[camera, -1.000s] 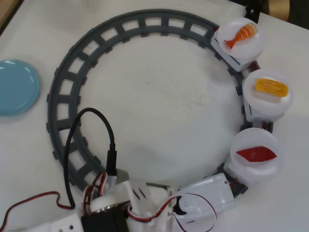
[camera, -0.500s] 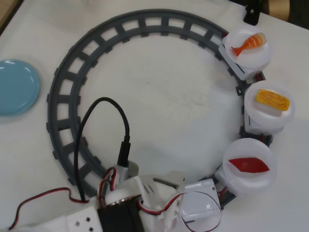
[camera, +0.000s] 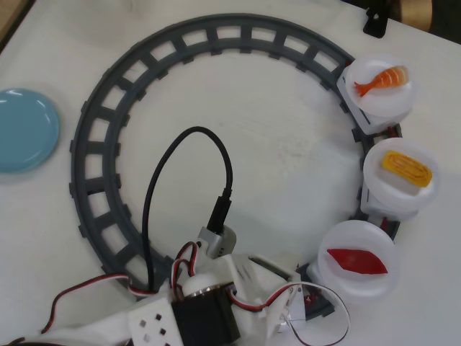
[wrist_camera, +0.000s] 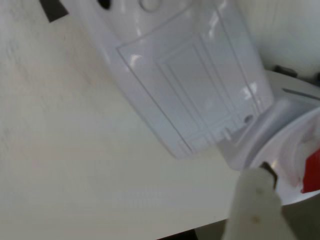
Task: Pick up the sushi from the Shinkansen and put it on the blue dish
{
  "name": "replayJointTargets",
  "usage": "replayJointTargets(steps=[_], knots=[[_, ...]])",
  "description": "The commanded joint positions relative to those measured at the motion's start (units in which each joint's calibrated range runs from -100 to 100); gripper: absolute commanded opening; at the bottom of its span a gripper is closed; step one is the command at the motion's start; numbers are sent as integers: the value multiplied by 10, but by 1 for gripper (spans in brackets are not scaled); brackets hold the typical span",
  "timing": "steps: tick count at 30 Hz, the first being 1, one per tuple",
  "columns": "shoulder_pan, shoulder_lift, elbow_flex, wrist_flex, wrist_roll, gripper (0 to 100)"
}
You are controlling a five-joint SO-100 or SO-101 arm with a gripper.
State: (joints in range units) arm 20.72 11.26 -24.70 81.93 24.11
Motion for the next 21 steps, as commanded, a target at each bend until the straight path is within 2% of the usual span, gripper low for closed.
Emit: replayJointTargets(steps=[1, 21], knots=[[3, 4, -39, -3, -6, 23], [11, 68, -45, -52, -11, 23]])
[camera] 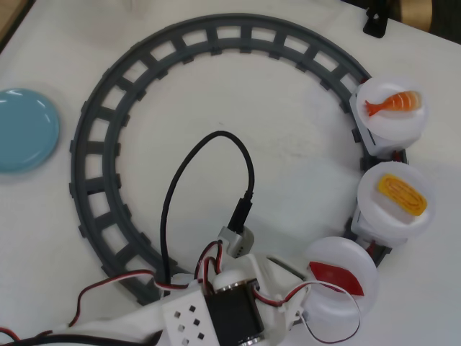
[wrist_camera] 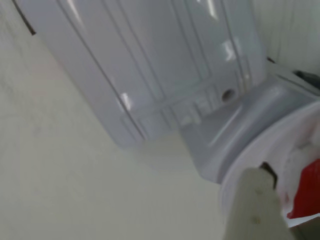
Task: Pick up the sushi from the Shinkansen and put it on the blue dish
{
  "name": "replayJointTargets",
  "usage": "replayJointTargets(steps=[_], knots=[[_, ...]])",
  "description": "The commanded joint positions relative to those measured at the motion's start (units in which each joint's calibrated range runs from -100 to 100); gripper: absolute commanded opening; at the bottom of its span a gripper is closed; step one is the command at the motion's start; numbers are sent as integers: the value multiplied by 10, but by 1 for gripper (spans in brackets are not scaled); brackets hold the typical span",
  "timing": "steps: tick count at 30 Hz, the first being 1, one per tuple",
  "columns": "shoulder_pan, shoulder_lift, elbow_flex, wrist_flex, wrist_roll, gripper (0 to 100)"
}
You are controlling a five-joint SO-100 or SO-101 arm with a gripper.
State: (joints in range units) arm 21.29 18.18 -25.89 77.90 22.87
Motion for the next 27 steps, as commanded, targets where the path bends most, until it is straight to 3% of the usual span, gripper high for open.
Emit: replayJointTargets(steps=[1, 27], knots=[[5, 2, -37, -14, 1, 23], [33, 94, -78, -24, -5, 23]])
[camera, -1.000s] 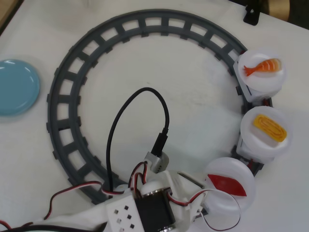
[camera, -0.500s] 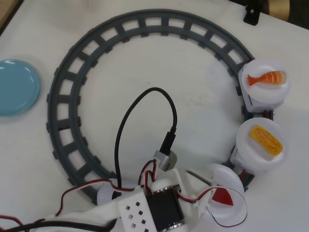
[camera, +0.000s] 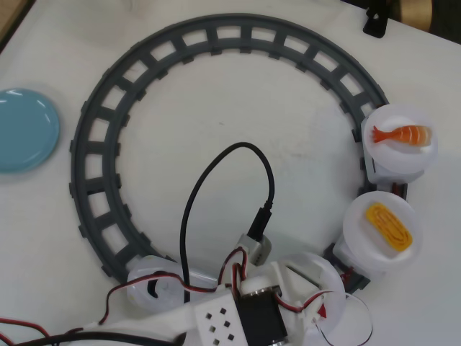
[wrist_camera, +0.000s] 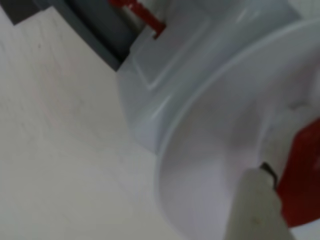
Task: Pick up the sushi from the Shinkansen and put it on the blue dish
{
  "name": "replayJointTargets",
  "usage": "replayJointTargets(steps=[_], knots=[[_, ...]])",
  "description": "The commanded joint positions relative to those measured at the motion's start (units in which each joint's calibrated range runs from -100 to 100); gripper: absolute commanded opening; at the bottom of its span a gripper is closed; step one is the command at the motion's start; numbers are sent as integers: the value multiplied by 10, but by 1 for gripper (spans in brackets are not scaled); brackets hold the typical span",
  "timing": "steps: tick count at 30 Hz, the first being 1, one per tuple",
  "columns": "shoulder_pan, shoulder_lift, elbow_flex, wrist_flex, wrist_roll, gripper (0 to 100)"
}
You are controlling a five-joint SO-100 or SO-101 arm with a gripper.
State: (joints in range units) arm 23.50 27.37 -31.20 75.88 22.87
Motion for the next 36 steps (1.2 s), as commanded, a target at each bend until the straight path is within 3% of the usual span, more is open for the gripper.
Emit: replayJointTargets(steps=[1, 3, 8, 20, 26, 36], knots=[[15, 7, -24, -3, -5, 23], [20, 16, -22, -3, -5, 21], [17, 16, 6, -4, -5, 2], [-55, -124, -16, 53, -6, 3], [-174, -236, 31, 110, -25, 3], [-430, -365, 235, 99, -77, 3]])
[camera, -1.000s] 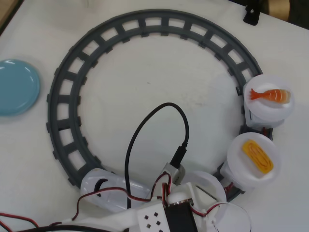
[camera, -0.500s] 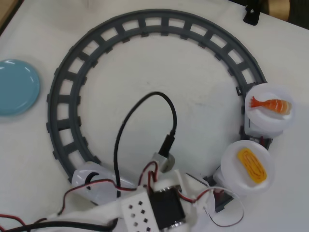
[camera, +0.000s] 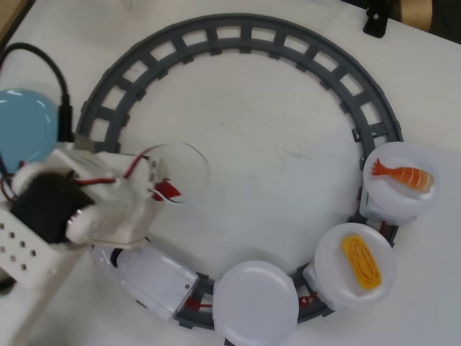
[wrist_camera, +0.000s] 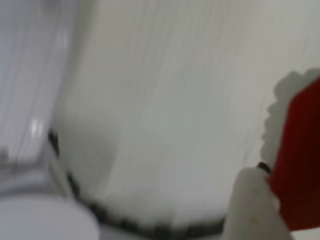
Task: Pick up the sushi from the Shinkansen and put it on the blue dish
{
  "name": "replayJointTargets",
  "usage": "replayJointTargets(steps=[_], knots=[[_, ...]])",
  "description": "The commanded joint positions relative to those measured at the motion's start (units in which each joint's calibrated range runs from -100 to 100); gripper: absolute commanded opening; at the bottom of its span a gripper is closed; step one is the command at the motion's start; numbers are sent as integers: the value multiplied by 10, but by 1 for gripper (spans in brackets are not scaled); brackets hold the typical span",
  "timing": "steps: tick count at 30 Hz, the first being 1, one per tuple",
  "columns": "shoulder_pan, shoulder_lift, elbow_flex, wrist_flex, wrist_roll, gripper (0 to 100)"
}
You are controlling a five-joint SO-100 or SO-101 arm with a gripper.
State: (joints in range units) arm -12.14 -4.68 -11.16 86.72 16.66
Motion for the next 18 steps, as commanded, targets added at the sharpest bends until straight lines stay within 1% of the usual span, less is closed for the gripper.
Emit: replayJointTargets(steps=[1, 6, 10, 18], knots=[[-95, -46, 51, -18, -21, 3], [-196, -33, 113, -63, -43, 3], [-252, 20, 118, -96, -57, 3], [-316, 162, 26, -113, -75, 3]])
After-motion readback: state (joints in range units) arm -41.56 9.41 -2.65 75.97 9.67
